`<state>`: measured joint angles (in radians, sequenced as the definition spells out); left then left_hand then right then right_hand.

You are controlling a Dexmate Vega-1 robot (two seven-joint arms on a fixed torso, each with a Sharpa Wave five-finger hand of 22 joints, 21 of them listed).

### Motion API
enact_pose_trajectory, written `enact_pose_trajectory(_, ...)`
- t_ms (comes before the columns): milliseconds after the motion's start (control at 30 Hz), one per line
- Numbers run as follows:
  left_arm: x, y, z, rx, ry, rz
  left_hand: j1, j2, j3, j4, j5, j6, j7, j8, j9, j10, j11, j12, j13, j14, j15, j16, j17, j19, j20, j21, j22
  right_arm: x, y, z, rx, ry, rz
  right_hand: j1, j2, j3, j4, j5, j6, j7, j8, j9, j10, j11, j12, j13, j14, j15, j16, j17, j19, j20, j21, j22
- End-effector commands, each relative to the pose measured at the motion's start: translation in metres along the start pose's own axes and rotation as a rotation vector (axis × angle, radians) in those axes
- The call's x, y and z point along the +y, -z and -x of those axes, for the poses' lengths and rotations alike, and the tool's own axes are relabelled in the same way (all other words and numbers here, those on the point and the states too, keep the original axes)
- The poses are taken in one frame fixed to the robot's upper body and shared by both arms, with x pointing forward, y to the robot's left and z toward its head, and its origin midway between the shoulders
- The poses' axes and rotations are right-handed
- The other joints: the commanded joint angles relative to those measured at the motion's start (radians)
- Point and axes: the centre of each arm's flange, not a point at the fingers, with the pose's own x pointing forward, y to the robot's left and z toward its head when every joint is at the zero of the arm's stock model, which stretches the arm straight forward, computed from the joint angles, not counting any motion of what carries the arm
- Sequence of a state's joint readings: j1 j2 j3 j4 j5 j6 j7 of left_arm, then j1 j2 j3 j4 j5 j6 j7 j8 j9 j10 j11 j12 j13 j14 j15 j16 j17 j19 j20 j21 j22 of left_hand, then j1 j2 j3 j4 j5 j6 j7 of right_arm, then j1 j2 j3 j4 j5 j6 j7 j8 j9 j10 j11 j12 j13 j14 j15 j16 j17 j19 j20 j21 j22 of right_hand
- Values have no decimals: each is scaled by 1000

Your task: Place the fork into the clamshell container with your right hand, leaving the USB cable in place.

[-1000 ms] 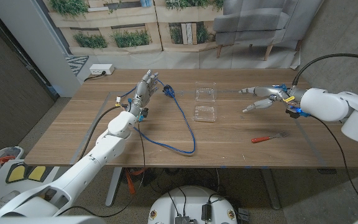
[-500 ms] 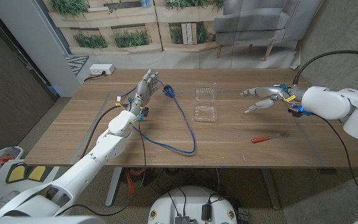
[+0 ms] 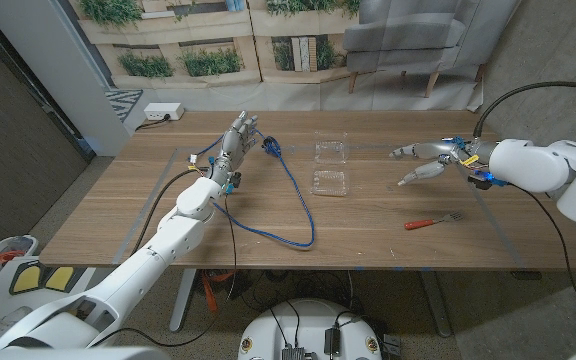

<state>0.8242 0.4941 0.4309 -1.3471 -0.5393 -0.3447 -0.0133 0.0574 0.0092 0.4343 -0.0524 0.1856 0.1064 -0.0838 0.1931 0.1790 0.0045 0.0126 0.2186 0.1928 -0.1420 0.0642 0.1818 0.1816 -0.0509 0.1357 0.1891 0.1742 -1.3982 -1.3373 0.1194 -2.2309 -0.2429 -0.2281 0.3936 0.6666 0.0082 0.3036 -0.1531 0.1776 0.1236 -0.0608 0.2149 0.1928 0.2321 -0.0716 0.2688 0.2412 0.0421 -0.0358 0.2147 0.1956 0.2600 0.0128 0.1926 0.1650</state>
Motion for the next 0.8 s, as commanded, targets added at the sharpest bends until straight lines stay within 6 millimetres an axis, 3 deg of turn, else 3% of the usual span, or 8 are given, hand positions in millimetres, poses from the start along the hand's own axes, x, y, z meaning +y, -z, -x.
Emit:
enact_pose_trajectory(33, -3, 5, 1, 8, 6, 9, 2, 1, 5, -5, 0, 9, -3, 0, 2, 11, 1, 6, 4, 1, -1, 8, 3, 1, -1, 6, 3, 7, -1, 3, 9, -37, 35, 6, -1, -3, 3, 2, 10, -1, 5, 2, 5, -1, 2, 4, 10, -105, 5, 1, 7, 2, 0, 3)
enact_pose_trajectory(633, -6, 2, -5, -2, 25, 6, 2, 3, 4, -7, 0, 13, -3, 0, 2, 16, 1, 7, 4, 1, -1, 7, 3, 1, -1, 6, 3, 36, 3, 14, 47, 3, 86, 2, -8, -11, 5, 3, 10, -7, -1, 2, 2, -4, -1, 3, 41, -105, 15, 4, 21, 11, 2, 4)
enact_pose_trajectory(700, -6, 2, -5, -2, 27, 4, 2, 4, 5, -8, 0, 27, -20, 5, 2, 18, -2, 7, 4, 2, -2, 8, 3, 1, -1, 6, 3, 38, 4, 15, 50, 3, 85, 2, -10, -13, 5, 4, 11, -7, -1, 2, 6, -6, 1, 3, 43, -104, 15, 4, 22, 10, 2, 4)
enact_pose_trajectory(800, -6, 3, -5, -1, 27, 6, 2, 4, 5, -9, 0, 31, -20, 6, 2, 22, -5, 9, 4, 2, -2, 8, 3, 1, -1, 6, 3, 40, 5, 16, 55, 6, 86, 4, -13, -13, 3, 5, 15, -9, 0, 2, 11, -8, 3, 3, 49, -104, 17, 4, 25, 10, 3, 4)
